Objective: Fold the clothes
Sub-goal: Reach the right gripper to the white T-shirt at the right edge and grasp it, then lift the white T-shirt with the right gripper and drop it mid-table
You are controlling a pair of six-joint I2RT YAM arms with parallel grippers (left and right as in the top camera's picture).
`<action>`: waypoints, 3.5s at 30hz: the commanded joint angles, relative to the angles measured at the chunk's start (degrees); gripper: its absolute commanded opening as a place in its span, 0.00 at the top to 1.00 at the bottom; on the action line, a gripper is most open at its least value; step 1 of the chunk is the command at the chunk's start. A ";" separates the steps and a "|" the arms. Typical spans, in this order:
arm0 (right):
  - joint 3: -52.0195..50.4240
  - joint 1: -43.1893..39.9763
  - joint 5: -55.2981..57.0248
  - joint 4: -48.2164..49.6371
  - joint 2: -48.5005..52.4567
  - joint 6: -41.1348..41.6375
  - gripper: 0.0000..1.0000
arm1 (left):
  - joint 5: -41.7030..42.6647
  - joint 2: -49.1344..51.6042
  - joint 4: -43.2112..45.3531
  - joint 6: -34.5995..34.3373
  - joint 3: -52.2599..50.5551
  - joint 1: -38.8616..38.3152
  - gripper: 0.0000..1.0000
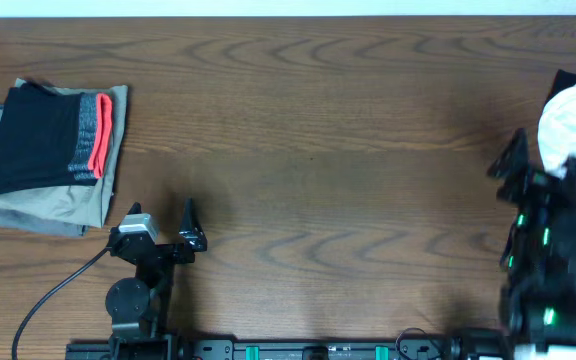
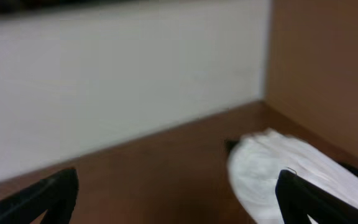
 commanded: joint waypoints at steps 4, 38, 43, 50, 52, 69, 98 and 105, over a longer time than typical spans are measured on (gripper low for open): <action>19.39 -11.65 -2.25 -11.65 25.64 -1.33 0.01 | 0.76 -0.28 -2.14 0.46 -0.85 -0.22 0.02; 38.27 -41.05 -15.02 -7.93 73.20 -23.63 0.21 | 0.76 -0.28 -2.14 0.46 -0.85 -0.22 0.02; 38.27 -42.14 -16.81 -5.18 75.60 -24.48 0.21 | 0.76 -0.28 -2.14 0.46 -0.85 -0.22 0.02; 38.27 -42.36 -26.77 -0.59 76.76 -25.11 0.21 | 0.79 -0.28 -2.14 0.46 -0.85 -0.22 0.02; 38.27 -42.36 -27.41 0.07 76.94 -24.85 0.22 | 0.76 -0.28 -2.14 0.46 -0.85 -0.22 0.02; 38.27 -43.28 -26.58 2.75 80.67 -22.23 0.69 | 0.76 -0.28 -2.14 0.46 -0.85 -0.22 0.02; 45.11 -38.64 -28.55 -7.61 63.84 -13.27 0.99 | 0.76 -0.28 -2.14 0.46 -0.85 -0.22 0.02; 45.11 -33.53 -33.14 -8.90 57.33 -11.04 0.99 | 0.76 -0.28 -2.14 0.46 -0.85 -0.22 0.02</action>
